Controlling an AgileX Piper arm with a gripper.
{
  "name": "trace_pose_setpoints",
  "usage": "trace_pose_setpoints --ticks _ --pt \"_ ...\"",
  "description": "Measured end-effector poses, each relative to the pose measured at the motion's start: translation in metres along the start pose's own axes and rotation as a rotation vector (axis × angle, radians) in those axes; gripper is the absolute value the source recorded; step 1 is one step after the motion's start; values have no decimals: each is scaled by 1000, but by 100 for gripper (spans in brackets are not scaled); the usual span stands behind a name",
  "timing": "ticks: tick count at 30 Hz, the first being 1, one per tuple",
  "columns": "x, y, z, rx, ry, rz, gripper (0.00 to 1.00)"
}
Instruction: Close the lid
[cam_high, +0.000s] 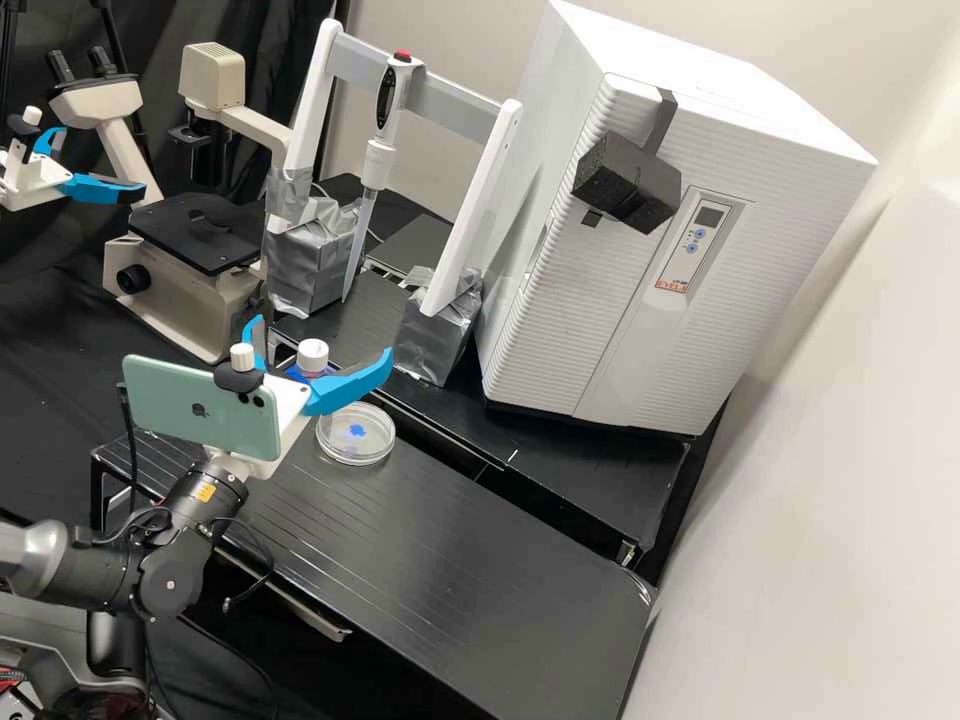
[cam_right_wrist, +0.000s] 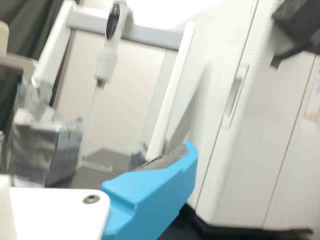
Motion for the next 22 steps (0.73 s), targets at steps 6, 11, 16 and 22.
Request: trace_pose_setpoints --ticks 6,11,16,22 --pt "6 2 0 121 32 56 100" --pt "18 -5 -4 211 34 98 100" --pt "32 -12 -7 192 20 71 100" --pt "38 -8 3 221 -9 115 100"
